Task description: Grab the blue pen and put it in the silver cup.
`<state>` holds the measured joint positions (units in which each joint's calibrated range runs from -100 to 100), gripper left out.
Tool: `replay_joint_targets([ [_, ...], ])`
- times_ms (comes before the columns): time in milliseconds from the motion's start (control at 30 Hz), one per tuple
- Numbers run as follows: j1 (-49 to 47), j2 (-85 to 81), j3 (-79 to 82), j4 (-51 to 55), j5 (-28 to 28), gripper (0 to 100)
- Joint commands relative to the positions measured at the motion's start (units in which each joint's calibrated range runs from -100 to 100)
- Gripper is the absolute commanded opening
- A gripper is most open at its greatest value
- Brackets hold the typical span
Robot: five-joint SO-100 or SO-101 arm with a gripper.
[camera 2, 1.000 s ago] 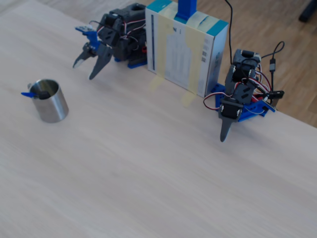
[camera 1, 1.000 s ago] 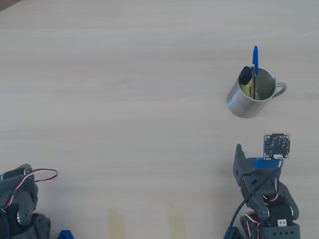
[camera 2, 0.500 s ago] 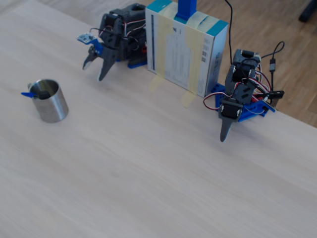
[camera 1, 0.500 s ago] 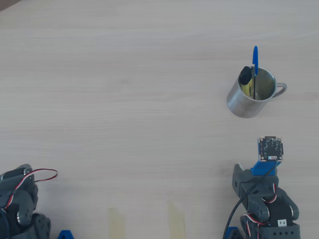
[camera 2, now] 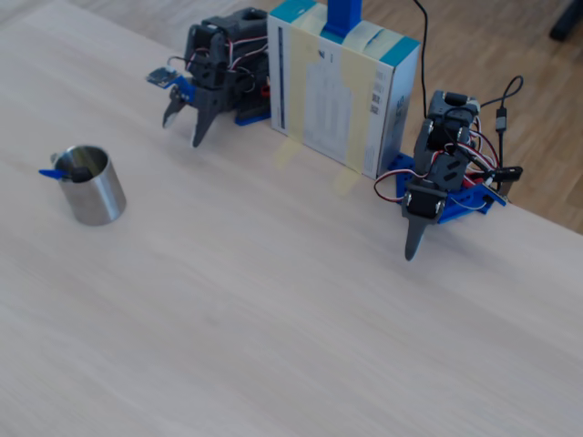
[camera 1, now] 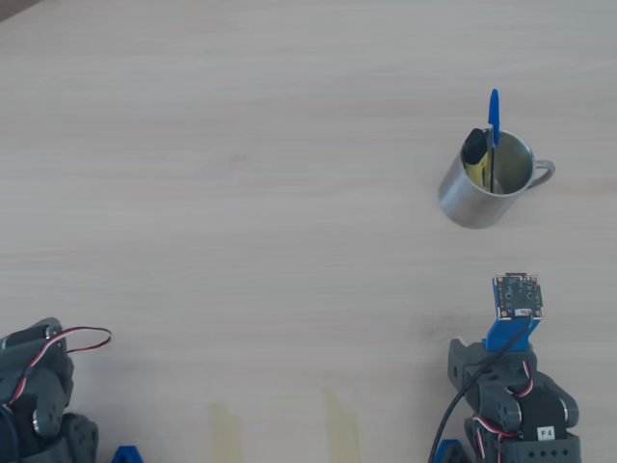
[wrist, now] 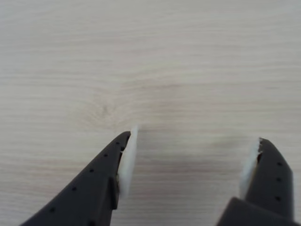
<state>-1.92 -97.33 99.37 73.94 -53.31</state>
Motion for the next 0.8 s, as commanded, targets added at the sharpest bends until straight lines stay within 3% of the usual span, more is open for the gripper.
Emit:
replay_joint_targets([
  [0, 0.00, 0.41, 0.36, 1.44, -0.22, 35],
  [300, 0.00, 0.41, 0.36, 1.44, -0.22, 34],
  [567, 0.44, 0.41, 0.36, 1.44, -0.22, 2],
  [767, 0.44, 0.41, 0.36, 1.44, -0.22, 4],
])
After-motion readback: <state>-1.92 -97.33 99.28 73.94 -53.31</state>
